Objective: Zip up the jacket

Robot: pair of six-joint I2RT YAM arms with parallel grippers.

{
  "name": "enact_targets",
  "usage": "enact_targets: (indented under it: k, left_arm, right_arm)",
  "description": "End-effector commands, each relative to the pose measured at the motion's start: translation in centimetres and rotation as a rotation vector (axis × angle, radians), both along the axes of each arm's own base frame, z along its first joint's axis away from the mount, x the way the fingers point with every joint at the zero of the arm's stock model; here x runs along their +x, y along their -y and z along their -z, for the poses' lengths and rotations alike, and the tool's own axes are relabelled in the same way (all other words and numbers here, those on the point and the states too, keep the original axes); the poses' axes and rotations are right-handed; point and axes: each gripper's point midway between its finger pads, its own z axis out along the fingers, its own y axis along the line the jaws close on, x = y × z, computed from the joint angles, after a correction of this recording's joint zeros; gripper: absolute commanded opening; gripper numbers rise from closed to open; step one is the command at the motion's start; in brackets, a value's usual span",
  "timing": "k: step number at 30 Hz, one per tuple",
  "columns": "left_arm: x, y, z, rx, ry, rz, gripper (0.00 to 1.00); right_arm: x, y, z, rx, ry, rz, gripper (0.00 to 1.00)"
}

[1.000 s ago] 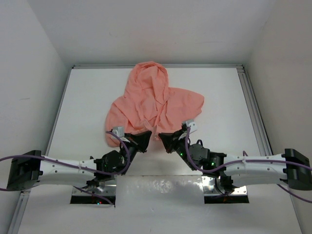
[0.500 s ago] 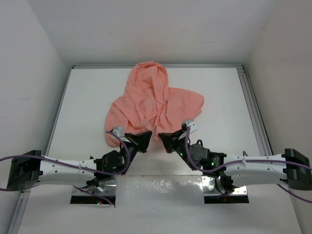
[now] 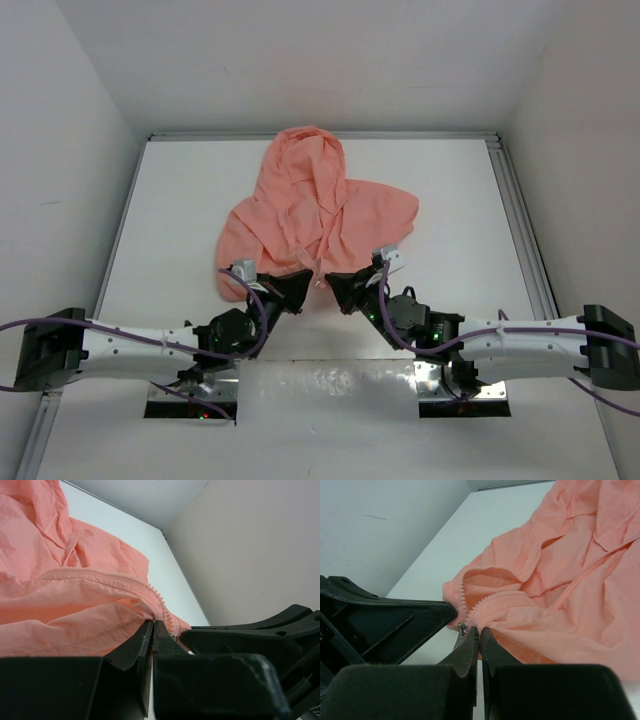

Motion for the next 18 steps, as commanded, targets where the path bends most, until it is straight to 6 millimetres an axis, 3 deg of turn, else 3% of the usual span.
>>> enact_targets:
  k: [1, 18]
  left_arm:
    - [0.33, -0.59, -1.18, -0.049, 0.010, -0.022, 0.00]
    - [0.15, -0.38, -1.20, -0.052, 0.012, -0.005, 0.00]
  right_arm:
    - [0.01, -0.30, -1.49, 0.034, 0.017, 0.003, 0.00]
    - [0.10, -0.05, -1.31, 0.035, 0.017, 0.014, 0.00]
